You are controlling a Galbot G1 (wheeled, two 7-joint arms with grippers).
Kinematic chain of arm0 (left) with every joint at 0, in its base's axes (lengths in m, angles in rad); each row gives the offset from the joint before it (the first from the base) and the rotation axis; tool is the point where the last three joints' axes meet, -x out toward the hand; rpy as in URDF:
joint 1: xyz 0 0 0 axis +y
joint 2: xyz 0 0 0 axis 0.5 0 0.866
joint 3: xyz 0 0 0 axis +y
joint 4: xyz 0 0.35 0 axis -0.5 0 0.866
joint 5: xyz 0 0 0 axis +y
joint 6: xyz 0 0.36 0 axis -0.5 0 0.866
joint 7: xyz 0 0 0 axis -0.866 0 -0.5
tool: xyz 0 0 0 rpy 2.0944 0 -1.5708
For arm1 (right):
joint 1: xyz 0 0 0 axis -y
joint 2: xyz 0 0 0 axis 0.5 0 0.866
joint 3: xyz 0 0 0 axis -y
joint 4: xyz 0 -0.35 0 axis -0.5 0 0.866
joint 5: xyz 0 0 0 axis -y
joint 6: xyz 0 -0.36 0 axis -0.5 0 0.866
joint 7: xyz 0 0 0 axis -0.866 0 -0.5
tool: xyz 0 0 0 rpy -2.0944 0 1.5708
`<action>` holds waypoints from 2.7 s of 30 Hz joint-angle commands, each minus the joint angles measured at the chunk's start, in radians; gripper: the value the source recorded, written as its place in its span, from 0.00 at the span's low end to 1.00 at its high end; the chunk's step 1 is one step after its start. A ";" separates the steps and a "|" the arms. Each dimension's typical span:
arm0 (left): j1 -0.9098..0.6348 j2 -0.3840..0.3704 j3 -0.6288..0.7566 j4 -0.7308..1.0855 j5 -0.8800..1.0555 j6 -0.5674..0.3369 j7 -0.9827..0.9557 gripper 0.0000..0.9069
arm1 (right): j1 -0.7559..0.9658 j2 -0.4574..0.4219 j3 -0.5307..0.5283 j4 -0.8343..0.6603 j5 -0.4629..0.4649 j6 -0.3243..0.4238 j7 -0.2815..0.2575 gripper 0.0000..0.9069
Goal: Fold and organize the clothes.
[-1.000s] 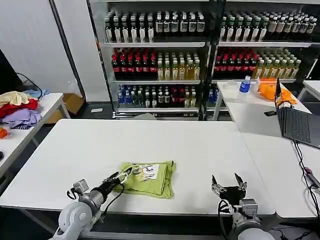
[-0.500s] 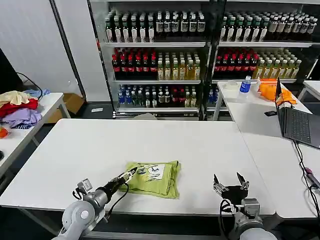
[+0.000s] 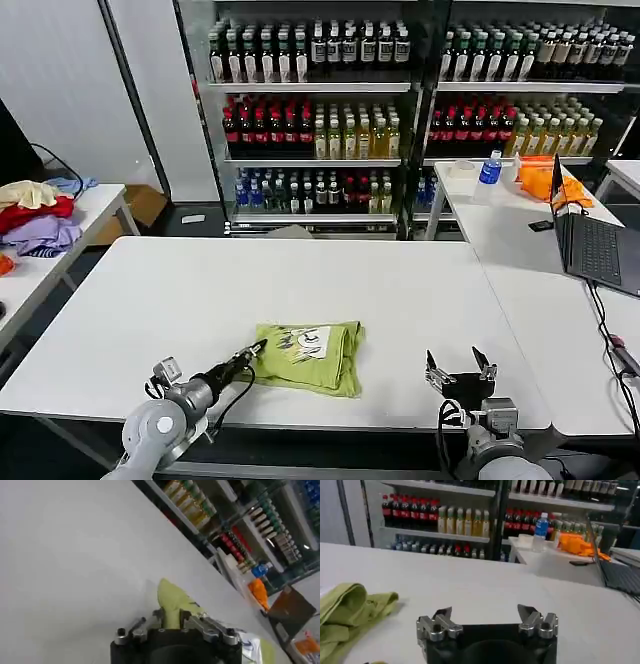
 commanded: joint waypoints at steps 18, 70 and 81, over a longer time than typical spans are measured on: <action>-0.020 0.372 -0.475 0.007 -0.177 0.020 -0.021 0.02 | 0.028 -0.011 0.021 0.012 0.034 0.007 -0.002 1.00; -0.260 -0.175 0.409 0.004 0.559 -0.037 -0.227 0.68 | -0.132 0.046 0.072 0.135 -0.021 0.037 -0.009 1.00; -0.201 -0.156 0.365 -0.094 0.491 -0.236 -0.150 1.00 | -0.046 0.045 0.002 0.084 -0.017 0.036 -0.015 1.00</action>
